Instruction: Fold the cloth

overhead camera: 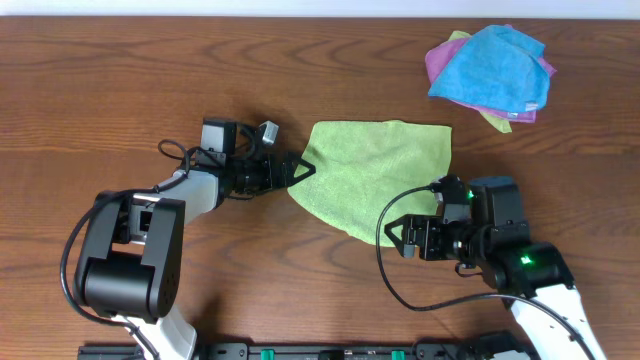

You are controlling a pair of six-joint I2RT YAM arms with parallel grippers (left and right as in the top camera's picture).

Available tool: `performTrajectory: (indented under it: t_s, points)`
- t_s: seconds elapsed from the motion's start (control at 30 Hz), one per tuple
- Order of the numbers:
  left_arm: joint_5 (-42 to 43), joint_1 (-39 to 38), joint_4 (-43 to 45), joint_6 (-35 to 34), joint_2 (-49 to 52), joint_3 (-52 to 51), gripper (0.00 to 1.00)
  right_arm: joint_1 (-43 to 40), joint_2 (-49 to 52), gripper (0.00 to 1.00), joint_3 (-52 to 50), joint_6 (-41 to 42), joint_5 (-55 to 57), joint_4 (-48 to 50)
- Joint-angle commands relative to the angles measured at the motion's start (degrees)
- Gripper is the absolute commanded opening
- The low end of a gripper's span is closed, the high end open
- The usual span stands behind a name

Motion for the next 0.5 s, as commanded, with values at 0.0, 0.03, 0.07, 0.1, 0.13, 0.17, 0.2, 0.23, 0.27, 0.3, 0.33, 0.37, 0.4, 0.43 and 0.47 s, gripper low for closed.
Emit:
performTrajectory:
  t_s: [0.0,0.03,0.07,0.1,0.13,0.17,0.2,0.23,0.27,0.3,0.33,0.37,0.4,0.43,0.47]
  points:
    - [-0.55,-0.55,-0.76,-0.24,0.79,0.72,0.96,-0.37,-0.42,0.90,-0.26,-0.87,-0.85,0.00]
    - [-1.03,-0.98,-1.09,-0.24,0.87,0.72,0.96,-0.37,-0.42,0.90,-0.26,-0.87,-0.85,0.07]
    - [-1.44,-1.42,-1.25,-0.24,1.01,0.72,0.96,-0.37,-0.42,0.90,-0.26,-0.87,-0.85,0.09]
    - [-1.49,-2.01,-1.22,-0.24,1.22,0.72,0.96,-0.37,-0.42,0.90,-0.26,-0.87,-0.85,0.11]
    - [-1.51,-2.67,-1.20,-0.26,1.49,0.72,0.96,-0.37,-0.42,0.90,-0.26,-0.87,-0.85,0.11]
    - [-1.62,-3.30,-1.20,-0.24,1.64,0.72,0.96,-0.37,-0.42,0.90,-0.26,-0.90,-0.85,0.11]
    - [-1.60,-4.02,-1.20,-0.31,1.68,0.72,0.96,-0.37,-0.42,0.90,-0.26,-0.92,-0.81,0.09]
    - [-1.29,-4.66,-1.18,-0.66,1.68,0.72,0.96,-0.37,-0.42,0.90,-0.26,-1.14,-0.44,-0.07]
    - [-0.94,-4.94,-1.18,-1.18,1.68,0.72,0.96,-0.37,-0.42,0.90,-0.26,-1.11,0.42,-0.42]
    - [0.13,-4.98,-1.16,-1.36,1.68,0.72,0.96,-0.37,-0.42,0.90,-0.26,-1.07,1.73,-1.07]
    - [1.40,-4.94,-1.18,-1.36,1.68,0.72,0.97,-0.37,-0.42,0.89,-0.26,-1.09,3.19,-1.99]
    - [3.34,-4.92,-1.14,-1.36,1.66,0.72,1.00,-0.37,-0.42,0.89,-0.26,-1.09,4.48,-2.95]
    - [5.44,-4.74,-1.09,-1.38,1.66,0.72,0.90,-0.37,-0.42,0.89,-0.26,-1.09,5.57,-3.76]
    - [7.56,-4.55,-1.09,-1.68,1.60,0.76,0.82,-0.37,-0.42,0.89,-0.26,-1.07,7.04,-4.31]
    - [9.42,-4.44,-1.09,-2.14,1.44,0.79,0.69,-0.37,-0.42,0.89,-0.28,-1.05,8.61,-4.68]
